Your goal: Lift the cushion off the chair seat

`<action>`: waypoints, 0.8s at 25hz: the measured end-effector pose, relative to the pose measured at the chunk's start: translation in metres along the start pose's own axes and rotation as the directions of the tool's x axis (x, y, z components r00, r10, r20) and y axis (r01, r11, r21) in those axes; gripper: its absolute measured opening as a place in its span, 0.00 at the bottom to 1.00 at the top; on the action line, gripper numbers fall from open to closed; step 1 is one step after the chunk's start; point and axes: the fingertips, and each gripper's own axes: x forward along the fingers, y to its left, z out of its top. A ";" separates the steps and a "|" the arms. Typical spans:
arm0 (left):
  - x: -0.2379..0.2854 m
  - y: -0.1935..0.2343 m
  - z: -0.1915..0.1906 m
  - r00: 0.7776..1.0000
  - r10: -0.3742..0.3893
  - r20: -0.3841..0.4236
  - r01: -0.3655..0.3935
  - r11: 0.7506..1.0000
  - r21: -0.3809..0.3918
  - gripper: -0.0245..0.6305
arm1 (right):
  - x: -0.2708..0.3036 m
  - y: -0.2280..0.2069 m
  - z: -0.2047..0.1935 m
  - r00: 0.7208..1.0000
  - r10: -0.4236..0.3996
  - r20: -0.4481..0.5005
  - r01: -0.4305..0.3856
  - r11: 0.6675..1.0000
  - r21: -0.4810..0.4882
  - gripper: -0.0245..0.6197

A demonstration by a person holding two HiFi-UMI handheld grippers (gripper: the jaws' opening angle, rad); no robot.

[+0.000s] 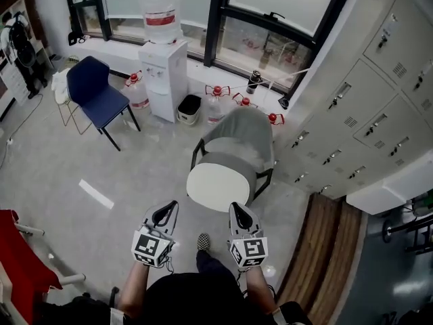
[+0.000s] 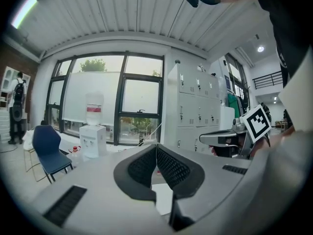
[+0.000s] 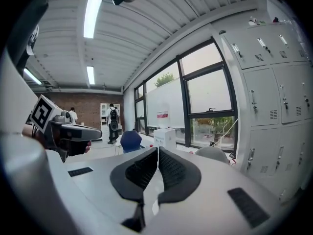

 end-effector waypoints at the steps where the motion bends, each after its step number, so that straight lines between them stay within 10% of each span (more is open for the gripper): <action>1: 0.012 0.003 0.000 1.000 0.003 -0.007 -0.003 1.000 -0.003 0.07 | 0.009 -0.008 0.000 1.000 0.005 -0.004 -0.005 1.000 0.004 0.08; 20: 0.164 0.045 -0.034 0.990 -0.010 -0.139 0.006 1.000 -0.027 0.07 | 0.124 -0.106 -0.040 0.994 0.067 -0.091 -0.059 0.994 0.088 0.08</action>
